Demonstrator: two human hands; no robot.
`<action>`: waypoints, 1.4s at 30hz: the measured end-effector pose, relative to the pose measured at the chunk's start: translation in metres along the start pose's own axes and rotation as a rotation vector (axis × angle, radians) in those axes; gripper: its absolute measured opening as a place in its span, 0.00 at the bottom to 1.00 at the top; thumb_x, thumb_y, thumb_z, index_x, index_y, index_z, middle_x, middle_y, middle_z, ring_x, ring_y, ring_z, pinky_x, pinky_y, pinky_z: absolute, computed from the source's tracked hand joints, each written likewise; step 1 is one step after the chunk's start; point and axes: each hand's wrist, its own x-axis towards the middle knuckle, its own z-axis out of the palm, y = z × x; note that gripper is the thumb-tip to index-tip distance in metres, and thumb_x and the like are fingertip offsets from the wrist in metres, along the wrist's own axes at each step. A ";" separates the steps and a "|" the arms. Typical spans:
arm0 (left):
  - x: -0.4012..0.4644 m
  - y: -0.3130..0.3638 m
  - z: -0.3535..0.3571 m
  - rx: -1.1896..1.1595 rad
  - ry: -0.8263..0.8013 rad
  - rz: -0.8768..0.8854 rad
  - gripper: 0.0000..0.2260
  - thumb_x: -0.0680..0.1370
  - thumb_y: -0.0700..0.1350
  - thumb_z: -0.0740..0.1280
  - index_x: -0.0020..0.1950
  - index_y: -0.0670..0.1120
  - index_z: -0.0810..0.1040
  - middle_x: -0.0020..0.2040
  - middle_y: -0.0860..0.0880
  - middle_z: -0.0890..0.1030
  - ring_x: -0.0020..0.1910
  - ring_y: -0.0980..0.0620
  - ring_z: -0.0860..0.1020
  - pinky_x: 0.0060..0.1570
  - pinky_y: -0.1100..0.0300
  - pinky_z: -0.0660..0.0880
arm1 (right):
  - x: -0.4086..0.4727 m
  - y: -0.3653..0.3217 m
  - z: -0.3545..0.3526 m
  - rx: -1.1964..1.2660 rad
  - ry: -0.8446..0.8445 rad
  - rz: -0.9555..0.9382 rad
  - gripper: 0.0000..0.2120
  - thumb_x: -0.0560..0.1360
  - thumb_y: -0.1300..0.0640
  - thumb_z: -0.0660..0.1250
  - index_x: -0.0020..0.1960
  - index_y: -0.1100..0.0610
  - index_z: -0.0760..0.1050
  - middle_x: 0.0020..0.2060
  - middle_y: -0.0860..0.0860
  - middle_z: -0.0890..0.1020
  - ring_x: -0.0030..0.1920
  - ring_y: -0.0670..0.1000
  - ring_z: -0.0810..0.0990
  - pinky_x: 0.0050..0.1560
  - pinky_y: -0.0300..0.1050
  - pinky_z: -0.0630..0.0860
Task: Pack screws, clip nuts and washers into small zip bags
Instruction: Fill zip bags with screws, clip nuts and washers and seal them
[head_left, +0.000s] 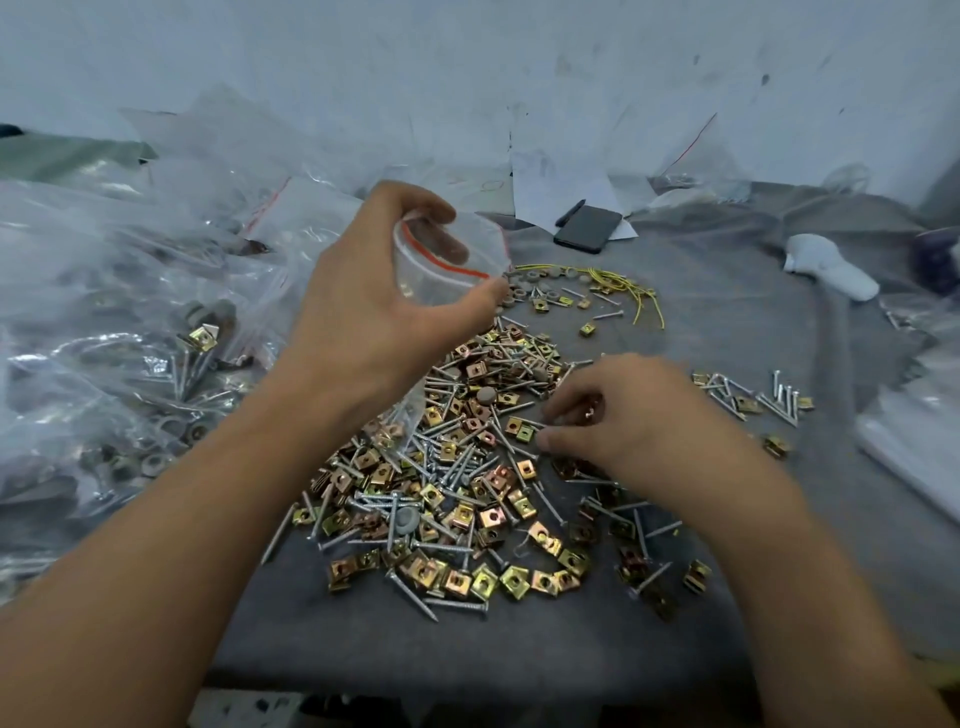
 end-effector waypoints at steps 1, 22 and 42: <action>0.000 0.000 0.000 -0.002 0.002 -0.007 0.27 0.71 0.61 0.78 0.65 0.53 0.75 0.52 0.58 0.85 0.54 0.60 0.83 0.52 0.75 0.72 | 0.001 -0.002 0.003 -0.007 0.002 0.038 0.10 0.71 0.39 0.78 0.49 0.41 0.84 0.40 0.38 0.80 0.42 0.41 0.78 0.43 0.42 0.77; -0.001 0.003 -0.007 0.078 -0.115 0.006 0.29 0.70 0.62 0.76 0.66 0.53 0.74 0.57 0.58 0.83 0.61 0.57 0.80 0.65 0.54 0.76 | -0.013 -0.033 0.004 -0.451 -0.026 0.116 0.12 0.81 0.53 0.63 0.41 0.53 0.66 0.49 0.55 0.72 0.57 0.59 0.73 0.57 0.57 0.71; -0.011 0.007 0.019 0.098 -0.226 0.232 0.28 0.68 0.57 0.75 0.63 0.55 0.67 0.49 0.58 0.79 0.46 0.58 0.81 0.43 0.56 0.76 | -0.007 -0.045 0.000 0.676 0.553 -0.226 0.04 0.78 0.51 0.73 0.52 0.49 0.85 0.61 0.46 0.77 0.68 0.50 0.72 0.69 0.52 0.69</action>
